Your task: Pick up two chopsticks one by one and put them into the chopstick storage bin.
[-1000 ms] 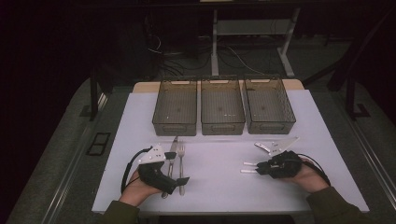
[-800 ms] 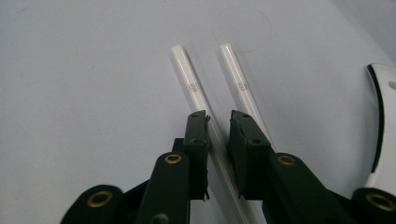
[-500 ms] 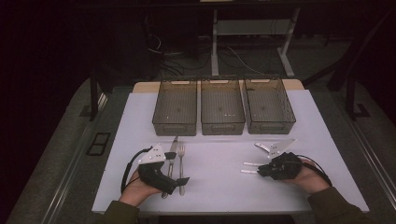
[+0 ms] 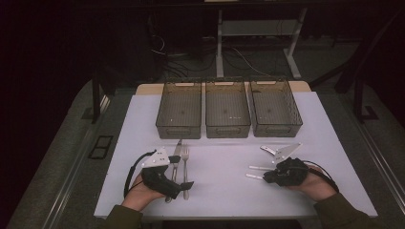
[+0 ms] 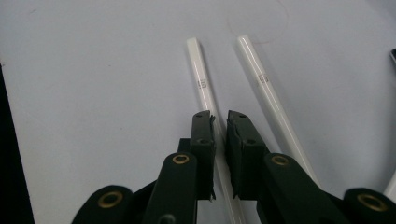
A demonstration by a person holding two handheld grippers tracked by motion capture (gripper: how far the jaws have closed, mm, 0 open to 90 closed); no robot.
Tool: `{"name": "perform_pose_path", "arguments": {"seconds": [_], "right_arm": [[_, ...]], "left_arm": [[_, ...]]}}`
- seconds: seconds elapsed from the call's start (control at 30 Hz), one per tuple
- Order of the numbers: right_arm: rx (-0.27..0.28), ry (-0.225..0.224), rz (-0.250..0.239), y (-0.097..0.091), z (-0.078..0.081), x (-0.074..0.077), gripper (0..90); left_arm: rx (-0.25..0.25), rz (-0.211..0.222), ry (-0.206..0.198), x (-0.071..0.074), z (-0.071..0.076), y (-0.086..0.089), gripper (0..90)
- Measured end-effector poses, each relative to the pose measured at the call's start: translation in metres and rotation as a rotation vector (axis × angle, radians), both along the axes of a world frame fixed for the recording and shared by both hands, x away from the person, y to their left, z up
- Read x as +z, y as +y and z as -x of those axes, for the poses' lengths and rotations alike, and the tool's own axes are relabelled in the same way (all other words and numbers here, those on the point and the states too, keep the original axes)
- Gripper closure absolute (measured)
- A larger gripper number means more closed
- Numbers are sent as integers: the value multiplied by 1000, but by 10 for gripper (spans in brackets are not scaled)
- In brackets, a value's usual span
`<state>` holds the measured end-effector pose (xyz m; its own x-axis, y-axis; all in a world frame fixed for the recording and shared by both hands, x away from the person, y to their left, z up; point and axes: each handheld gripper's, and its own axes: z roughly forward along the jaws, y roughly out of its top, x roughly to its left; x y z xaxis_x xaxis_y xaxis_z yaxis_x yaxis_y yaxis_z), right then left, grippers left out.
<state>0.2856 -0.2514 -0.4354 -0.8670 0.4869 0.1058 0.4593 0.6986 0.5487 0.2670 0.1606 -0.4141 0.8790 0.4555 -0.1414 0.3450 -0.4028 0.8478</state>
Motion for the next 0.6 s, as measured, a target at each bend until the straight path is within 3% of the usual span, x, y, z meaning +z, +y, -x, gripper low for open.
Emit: {"name": "perform_pose_path", "arguments": {"seconds": [0.13, 0.37, 0.6], "right_arm": [[18, -12, 3, -1, 1, 1, 799], [46, -36, 13, -13, 3, 17, 759], [90, -27, 115, -28, 4, 20, 755]], "left_arm": [[-2, 1, 1, 0, 0, 0, 0], [-6, 2, 1, -1, 0, 0, 0], [-10, -2, 5, -1, 1, 0, 0]]}}
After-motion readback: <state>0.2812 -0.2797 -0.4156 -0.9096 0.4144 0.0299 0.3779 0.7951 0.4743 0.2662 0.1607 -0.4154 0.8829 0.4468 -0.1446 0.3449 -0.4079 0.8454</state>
